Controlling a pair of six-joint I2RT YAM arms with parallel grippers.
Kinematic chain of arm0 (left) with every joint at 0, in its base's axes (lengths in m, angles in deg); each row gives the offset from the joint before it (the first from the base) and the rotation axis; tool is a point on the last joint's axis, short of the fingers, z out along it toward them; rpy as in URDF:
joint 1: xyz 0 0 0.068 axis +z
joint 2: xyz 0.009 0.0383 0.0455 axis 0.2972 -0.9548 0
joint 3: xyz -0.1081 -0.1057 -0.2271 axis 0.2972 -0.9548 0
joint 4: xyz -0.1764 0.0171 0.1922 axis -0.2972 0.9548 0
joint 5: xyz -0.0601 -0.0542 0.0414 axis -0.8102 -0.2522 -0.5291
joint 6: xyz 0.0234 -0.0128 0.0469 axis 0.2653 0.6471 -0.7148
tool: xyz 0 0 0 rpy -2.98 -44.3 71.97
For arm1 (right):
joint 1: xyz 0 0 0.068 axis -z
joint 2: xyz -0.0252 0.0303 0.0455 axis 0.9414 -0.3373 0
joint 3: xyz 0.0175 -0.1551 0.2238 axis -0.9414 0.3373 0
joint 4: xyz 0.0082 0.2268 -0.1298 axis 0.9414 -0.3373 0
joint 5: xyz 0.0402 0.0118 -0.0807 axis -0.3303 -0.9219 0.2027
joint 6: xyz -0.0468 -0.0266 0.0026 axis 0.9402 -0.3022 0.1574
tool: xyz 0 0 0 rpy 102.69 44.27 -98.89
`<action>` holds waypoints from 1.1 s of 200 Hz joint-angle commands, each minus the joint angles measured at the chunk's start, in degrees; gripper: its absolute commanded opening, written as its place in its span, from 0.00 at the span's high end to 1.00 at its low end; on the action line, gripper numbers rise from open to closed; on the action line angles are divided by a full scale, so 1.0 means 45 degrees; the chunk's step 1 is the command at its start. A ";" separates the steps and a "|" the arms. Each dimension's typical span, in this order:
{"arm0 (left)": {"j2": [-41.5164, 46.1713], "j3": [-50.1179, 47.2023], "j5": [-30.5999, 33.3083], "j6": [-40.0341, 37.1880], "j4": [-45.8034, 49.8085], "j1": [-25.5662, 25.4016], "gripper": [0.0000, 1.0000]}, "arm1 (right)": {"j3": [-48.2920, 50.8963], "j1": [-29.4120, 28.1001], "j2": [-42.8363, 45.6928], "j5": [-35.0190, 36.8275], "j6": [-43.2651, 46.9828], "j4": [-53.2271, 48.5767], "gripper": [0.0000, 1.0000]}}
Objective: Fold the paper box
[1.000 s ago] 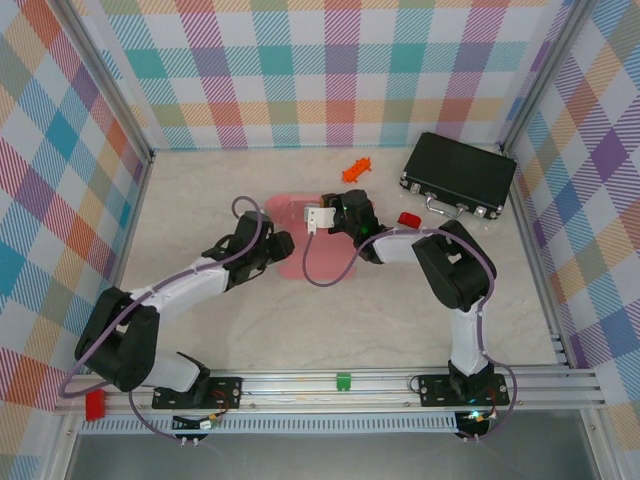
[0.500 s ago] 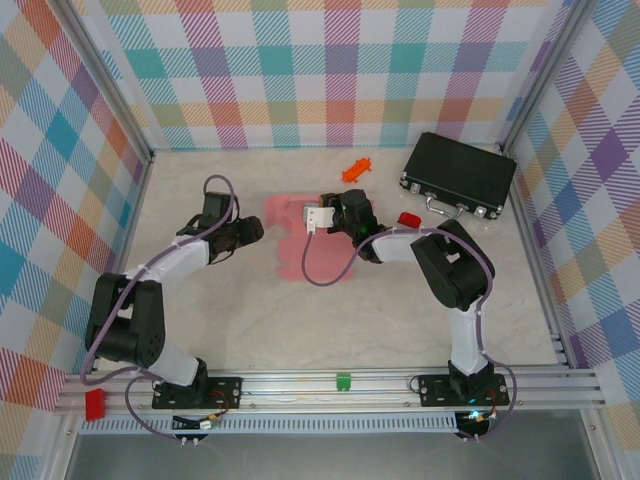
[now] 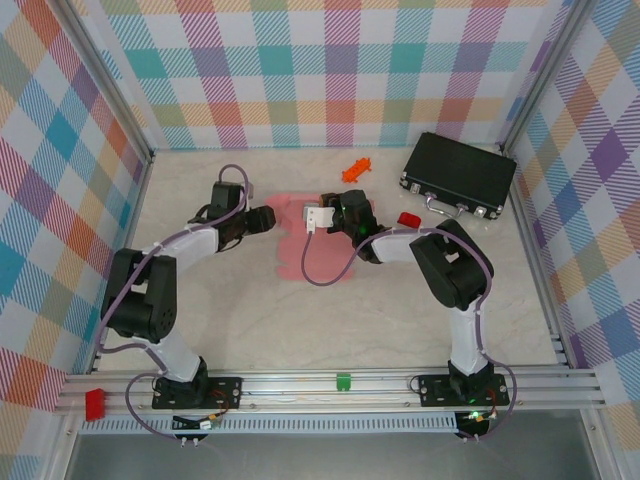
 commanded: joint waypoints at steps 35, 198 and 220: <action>-0.1344 0.1403 -0.0795 -0.0489 -0.0381 0.0247 0.54 | -0.0348 -0.0127 -0.0418 0.0046 -0.0176 0.0063 0.90; 0.0045 0.0841 -0.1616 -0.0442 -0.0143 -0.0145 0.99 | -0.0495 -0.0270 -0.0726 0.0549 -0.0001 0.0456 0.91; 0.0203 0.0688 -0.1516 -0.0474 -0.0114 -0.0403 0.99 | -0.0447 -0.0289 -0.0723 0.0577 0.0019 0.0495 0.91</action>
